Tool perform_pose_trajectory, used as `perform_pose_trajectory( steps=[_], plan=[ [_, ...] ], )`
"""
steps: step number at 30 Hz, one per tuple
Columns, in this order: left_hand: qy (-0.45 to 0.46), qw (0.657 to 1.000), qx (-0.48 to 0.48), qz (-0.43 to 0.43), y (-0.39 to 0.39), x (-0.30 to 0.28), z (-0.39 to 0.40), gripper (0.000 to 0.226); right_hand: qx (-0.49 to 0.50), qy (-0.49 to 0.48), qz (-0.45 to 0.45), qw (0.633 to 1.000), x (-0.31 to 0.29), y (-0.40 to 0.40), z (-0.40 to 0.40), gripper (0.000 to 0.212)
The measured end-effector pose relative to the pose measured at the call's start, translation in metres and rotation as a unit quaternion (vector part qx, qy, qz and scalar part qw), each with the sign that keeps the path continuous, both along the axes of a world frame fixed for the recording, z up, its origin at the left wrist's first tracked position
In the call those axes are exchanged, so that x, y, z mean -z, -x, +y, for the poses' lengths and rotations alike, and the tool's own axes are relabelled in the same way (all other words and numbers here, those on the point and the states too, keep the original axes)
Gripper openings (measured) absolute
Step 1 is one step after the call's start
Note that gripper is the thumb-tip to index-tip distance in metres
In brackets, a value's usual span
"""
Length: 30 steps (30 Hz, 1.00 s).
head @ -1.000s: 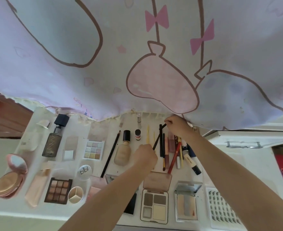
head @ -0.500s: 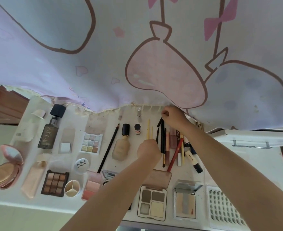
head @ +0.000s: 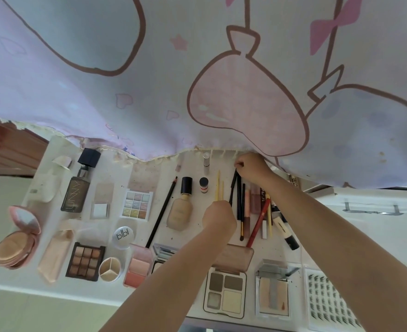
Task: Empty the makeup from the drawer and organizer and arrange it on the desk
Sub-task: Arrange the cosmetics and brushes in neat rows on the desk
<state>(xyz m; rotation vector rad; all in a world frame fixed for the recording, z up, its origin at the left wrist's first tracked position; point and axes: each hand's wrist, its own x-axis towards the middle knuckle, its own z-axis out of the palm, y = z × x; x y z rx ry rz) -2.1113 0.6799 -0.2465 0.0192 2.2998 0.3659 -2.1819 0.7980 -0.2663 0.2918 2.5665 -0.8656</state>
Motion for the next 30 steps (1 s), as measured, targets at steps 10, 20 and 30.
perform_pose_trajectory(
  steps=[10, 20, 30],
  plan=[
    [0.009, 0.999, 0.031, 0.01, -0.005, -0.008, -0.005, 0.02, -0.035, -0.052, -0.008, 0.998, -0.009, -0.005, -0.001, 0.03],
    [0.074, 0.99, 0.089, 0.081, -0.003, -0.032, -0.04, 0.023, 0.016, -0.095, -0.02, 0.995, -0.004, -0.015, -0.013, 0.029],
    [0.013, 0.989, 0.077, 0.123, 0.003, -0.032, -0.063, 0.032, 0.088, -0.056, -0.015, 0.994, -0.028, -0.02, -0.004, 0.038]
  ],
)
